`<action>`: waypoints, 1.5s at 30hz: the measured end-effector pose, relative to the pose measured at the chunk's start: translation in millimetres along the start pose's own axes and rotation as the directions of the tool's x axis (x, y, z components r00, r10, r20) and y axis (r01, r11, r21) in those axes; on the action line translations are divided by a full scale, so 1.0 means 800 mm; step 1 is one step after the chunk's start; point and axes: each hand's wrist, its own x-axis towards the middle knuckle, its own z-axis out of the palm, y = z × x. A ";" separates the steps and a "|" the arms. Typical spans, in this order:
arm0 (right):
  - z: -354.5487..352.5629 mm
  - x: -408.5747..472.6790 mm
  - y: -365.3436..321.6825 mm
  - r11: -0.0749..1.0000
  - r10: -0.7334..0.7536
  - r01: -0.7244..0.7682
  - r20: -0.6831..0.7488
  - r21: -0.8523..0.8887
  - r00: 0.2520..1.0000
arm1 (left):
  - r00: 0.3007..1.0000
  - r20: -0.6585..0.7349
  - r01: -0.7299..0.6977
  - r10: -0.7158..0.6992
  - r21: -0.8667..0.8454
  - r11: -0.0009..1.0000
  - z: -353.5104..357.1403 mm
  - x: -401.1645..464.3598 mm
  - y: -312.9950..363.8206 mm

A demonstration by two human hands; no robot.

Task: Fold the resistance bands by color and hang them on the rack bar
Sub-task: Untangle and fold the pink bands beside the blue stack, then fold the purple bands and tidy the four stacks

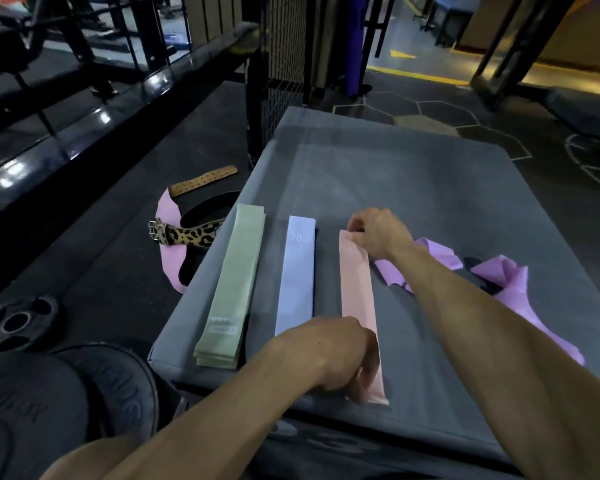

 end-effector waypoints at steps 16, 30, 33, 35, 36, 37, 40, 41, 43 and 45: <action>-0.017 0.013 0.004 0.999 -0.031 0.029 -0.080 -0.020 0.996 | 0.998 -0.023 -0.059 0.060 0.026 0.998 -0.013 -0.003 0.004; 0.007 0.002 0.007 1.000 -0.014 0.013 -0.056 -0.025 0.998 | 0.998 0.046 -0.052 0.051 0.019 0.998 -0.011 -0.006 0.007; 0.011 -0.016 0.008 0.999 0.008 -0.002 -0.158 0.039 0.987 | 0.994 0.024 -0.111 0.109 0.084 0.990 -0.017 -0.011 0.009; 0.007 -0.035 0.005 0.998 0.042 -0.032 -0.210 0.049 0.977 | 0.992 -0.003 -0.129 0.130 0.107 0.986 -0.025 -0.015 0.011; 0.003 -0.047 0.002 0.998 0.064 -0.057 -0.207 0.039 0.976 | 0.992 -0.020 -0.122 0.125 0.115 0.986 -0.027 -0.016 0.010; -0.005 -0.062 -0.002 0.996 0.094 -0.091 -0.183 0.023 0.979 | 0.993 -0.042 -0.104 0.110 0.120 0.987 -0.030 -0.018 0.009; -0.033 -0.122 -0.014 0.984 0.175 -0.177 -0.035 -0.036 0.984 | 0.992 -0.122 -0.012 0.031 0.153 0.988 -0.029 -0.021 0.002; -0.039 -0.143 -0.015 0.983 0.182 -0.182 0.042 -0.023 0.982 | 0.989 -0.146 0.022 0.005 0.180 0.983 -0.029 -0.022 0.001; -0.041 -0.183 -0.016 0.962 0.200 -0.241 0.272 0.126 0.941 | 0.984 -0.173 0.081 -0.042 0.229 0.970 -0.026 -0.025 0.004; -0.033 -0.212 -0.013 0.914 0.180 -0.319 0.456 0.249 0.872 | 0.983 -0.168 0.117 -0.075 0.254 0.960 -0.022 -0.027 0.010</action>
